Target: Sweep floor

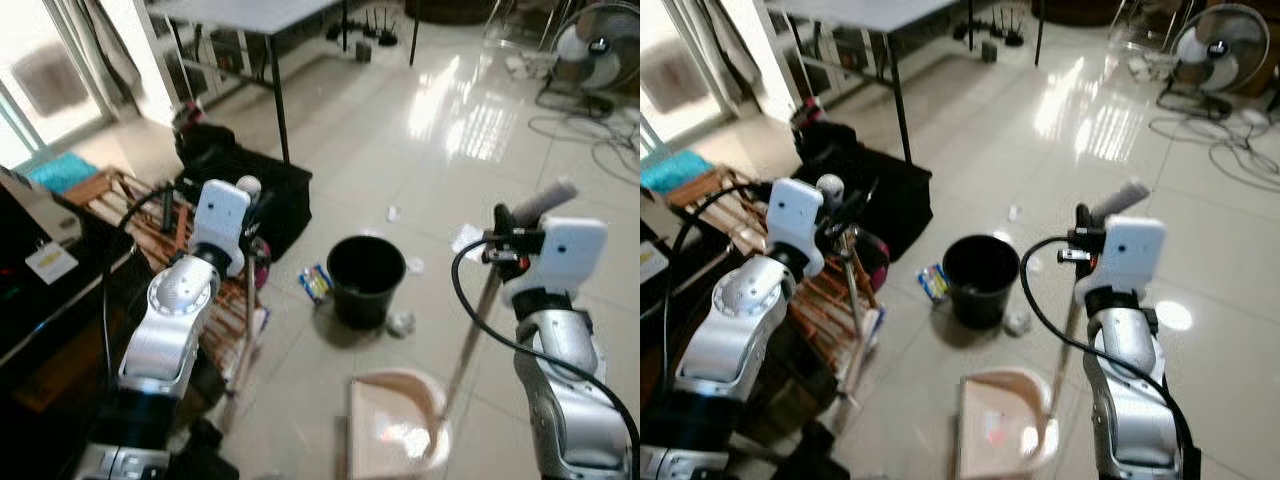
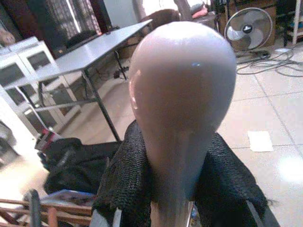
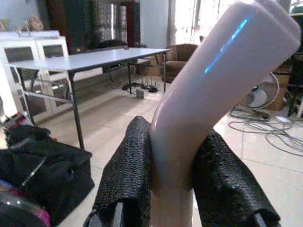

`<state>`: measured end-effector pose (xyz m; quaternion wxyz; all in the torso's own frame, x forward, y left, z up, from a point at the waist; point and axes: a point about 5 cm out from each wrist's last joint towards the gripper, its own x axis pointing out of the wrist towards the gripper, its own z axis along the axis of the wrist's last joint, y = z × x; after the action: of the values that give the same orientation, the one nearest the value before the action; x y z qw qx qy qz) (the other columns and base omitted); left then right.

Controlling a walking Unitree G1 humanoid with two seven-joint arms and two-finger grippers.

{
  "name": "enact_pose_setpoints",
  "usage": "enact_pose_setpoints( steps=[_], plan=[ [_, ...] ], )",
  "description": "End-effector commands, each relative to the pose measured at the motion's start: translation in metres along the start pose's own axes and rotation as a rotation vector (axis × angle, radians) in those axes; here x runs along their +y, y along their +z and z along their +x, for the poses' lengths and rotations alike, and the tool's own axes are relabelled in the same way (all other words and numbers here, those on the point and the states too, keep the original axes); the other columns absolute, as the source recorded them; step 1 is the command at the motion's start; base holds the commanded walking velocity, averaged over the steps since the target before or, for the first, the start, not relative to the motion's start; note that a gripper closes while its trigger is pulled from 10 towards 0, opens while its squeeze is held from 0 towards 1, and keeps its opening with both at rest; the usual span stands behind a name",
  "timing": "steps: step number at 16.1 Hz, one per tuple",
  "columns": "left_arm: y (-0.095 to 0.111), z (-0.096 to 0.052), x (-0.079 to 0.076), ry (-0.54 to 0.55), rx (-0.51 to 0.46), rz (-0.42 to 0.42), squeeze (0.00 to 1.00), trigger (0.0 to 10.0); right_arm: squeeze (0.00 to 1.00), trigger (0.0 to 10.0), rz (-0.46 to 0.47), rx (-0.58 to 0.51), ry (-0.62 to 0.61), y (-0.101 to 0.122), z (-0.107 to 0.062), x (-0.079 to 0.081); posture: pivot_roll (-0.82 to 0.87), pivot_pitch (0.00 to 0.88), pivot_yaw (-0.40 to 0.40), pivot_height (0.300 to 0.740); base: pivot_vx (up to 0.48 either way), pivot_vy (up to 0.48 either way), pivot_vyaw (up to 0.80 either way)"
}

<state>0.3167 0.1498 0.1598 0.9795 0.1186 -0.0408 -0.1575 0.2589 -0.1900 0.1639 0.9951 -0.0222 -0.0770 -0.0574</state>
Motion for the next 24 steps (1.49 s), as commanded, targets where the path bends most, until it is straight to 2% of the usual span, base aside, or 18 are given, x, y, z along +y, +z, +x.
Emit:
enact_pose_setpoints(
  steps=[1,10,12,17,20,22,23,24],
  plan=[
    [0.009,0.0,0.003,0.011,-0.043,0.02,0.0,10.0,0.0,10.0,0.027,-0.03,-0.013,0.006,0.002,-0.002,-0.06,0.016,0.052,0.74,0.277,0.0,0.0],
    [0.008,0.003,-0.004,-0.034,-0.045,0.018,0.0,10.0,0.0,10.0,0.01,-0.037,-0.051,0.004,0.0,-0.007,-0.07,0.007,0.061,0.74,0.279,0.0,0.0],
    [0.008,0.005,-0.006,-0.035,-0.048,-0.005,0.0,10.0,0.0,10.0,0.006,-0.048,-0.06,0.005,0.0,-0.008,-0.07,0.009,0.061,0.74,0.0,0.0,0.0],
    [-0.001,0.014,-0.015,-0.093,-0.02,0.039,0.0,10.0,0.0,10.0,-0.02,-0.062,-0.093,0.0,0.012,-0.018,-0.06,0.077,0.078,0.74,0.0,0.0,0.0],
    [-0.006,0.026,-0.019,-0.09,-0.011,0.064,0.0,10.0,0.0,10.0,-0.004,-0.079,-0.139,-0.005,0.019,-0.024,-0.05,0.121,0.072,0.74,0.0,0.0,0.0],
    [-0.008,0.032,-0.023,-0.111,-0.018,0.098,0.0,10.0,0.0,10.0,-0.002,-0.077,-0.129,-0.012,0.022,-0.023,-0.03,0.176,0.059,0.74,0.0,0.0,0.0],
    [-0.009,0.034,-0.025,-0.123,-0.018,0.108,0.0,10.0,0.0,10.0,-0.02,-0.072,-0.119,-0.016,0.023,-0.021,-0.03,0.176,0.059,0.74,0.0,0.0,0.0],
    [-0.007,0.037,-0.029,-0.136,-0.039,0.102,0.0,10.0,0.0,10.0,-0.039,-0.082,-0.084,-0.018,0.023,-0.016,-0.02,0.24,0.067,0.74,0.0,0.0,0.0]
  ],
)
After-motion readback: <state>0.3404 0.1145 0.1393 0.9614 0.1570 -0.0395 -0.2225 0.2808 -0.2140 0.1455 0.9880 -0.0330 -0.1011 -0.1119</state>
